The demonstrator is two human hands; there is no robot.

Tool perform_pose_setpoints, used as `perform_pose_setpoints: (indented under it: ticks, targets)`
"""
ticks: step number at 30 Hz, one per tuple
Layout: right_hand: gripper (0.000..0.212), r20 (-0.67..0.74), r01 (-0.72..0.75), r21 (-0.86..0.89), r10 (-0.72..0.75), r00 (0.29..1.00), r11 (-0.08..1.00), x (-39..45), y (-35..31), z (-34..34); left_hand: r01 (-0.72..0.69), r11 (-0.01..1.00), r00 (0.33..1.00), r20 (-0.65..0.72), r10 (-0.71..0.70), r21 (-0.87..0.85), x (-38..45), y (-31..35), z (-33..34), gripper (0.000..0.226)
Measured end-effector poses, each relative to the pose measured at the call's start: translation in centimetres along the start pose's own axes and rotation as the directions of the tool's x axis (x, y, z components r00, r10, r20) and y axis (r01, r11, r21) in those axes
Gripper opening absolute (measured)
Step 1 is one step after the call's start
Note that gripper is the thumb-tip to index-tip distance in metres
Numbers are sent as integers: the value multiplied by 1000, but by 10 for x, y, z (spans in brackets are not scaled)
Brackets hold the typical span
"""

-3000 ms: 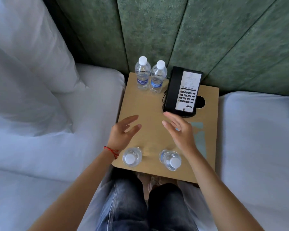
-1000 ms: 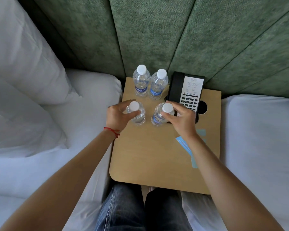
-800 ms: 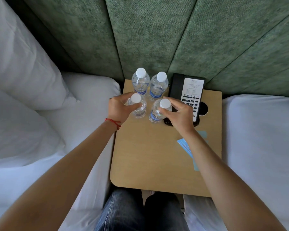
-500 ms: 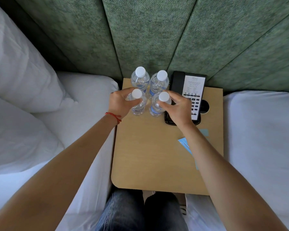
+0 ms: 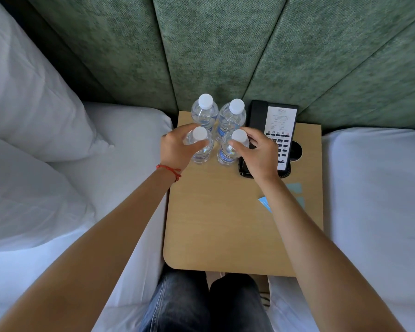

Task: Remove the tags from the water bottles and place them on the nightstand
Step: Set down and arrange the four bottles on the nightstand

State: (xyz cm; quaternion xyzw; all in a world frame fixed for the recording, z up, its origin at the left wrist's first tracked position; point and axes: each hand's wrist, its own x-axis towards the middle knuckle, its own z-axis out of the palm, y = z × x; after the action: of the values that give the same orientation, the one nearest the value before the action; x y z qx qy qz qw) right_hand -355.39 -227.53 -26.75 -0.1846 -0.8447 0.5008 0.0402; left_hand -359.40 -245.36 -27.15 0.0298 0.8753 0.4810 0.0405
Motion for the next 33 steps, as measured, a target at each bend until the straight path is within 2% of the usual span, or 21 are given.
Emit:
perform_pose_setpoints:
  ticks: [3, 8, 11, 16, 23, 33]
  targets:
    - [36, -18, 0, 4, 0, 1000, 1000, -2, -2, 1, -5, 1000, 1000, -4, 5, 24, -2, 0, 1, 34]
    - [41, 172, -20, 16, 17, 985, 1000, 5, -3, -7, -21, 1000, 995, 99, 19, 22, 2, -1, -6, 36]
    - [40, 223, 0, 11, -2, 975, 1000, 8, -5, -9, -11, 1000, 989, 150, 10, 8, 5, 1, -9, 36]
    - [44, 180, 20, 19, -23, 983, 1000, 3, -3, -5, 3, 1000, 990, 138, -6, 21, 6, 4, -7, 37]
    - [44, 86, 15, 26, -17, 996, 1000, 0, 2, 3, 2, 1000, 1000, 21, -3, 21, 2, 4, 2, 37]
    - [38, 89, -9, 40, 6, 996, 999, 9, -2, 2, 13, 1000, 999, 52, -11, -23, 14, 3, 9, 36]
